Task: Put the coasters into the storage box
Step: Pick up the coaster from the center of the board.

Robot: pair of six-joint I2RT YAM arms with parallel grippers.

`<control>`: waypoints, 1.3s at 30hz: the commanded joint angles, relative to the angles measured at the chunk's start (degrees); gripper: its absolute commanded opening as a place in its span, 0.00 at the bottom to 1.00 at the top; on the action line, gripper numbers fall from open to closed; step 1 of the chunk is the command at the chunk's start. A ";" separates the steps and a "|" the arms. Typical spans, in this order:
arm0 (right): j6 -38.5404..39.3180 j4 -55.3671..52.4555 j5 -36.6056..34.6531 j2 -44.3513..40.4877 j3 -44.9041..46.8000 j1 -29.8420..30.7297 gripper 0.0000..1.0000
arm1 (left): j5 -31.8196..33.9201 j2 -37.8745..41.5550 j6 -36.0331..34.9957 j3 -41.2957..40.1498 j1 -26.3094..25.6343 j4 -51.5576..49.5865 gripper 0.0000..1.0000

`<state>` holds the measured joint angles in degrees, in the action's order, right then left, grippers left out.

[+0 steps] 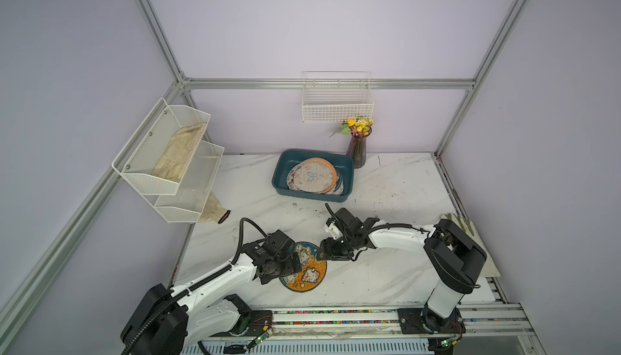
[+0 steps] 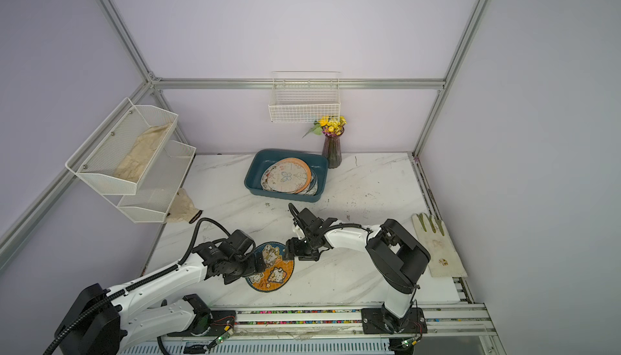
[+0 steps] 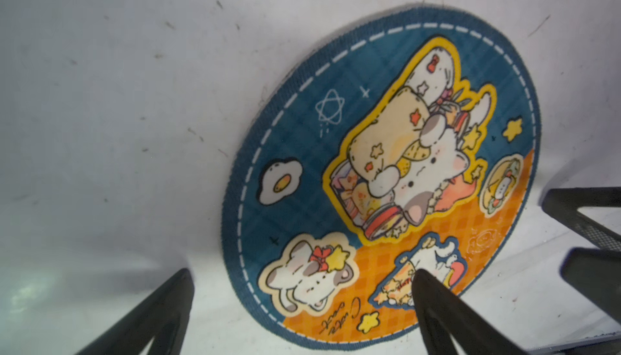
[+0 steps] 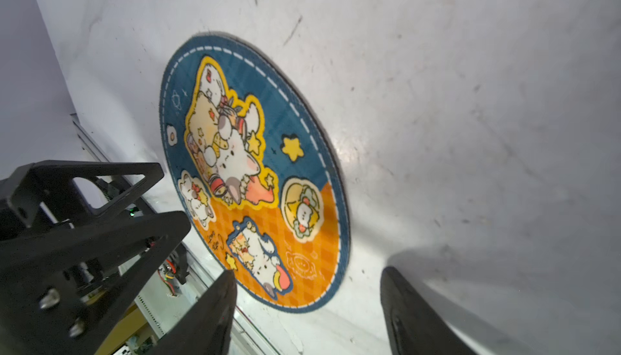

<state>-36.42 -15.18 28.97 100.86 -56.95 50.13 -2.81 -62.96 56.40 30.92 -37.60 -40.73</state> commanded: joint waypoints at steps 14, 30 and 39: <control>-1.94 1.46 -3.16 4.87 -2.19 2.67 0.66 | -3.04 -0.99 -0.33 -2.31 -0.45 5.12 0.92; -1.52 1.94 -1.73 5.28 -2.11 2.62 0.66 | -1.59 -1.24 -0.50 -1.02 -0.44 4.96 0.35; -2.33 2.78 -2.33 2.21 -1.16 1.50 0.69 | 0.12 -1.50 -2.00 4.18 -0.36 2.02 0.00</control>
<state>-37.85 -11.16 28.08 103.72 -59.53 52.01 -4.19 -64.36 55.77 30.59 -37.69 -37.34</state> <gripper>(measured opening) 0.684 0.054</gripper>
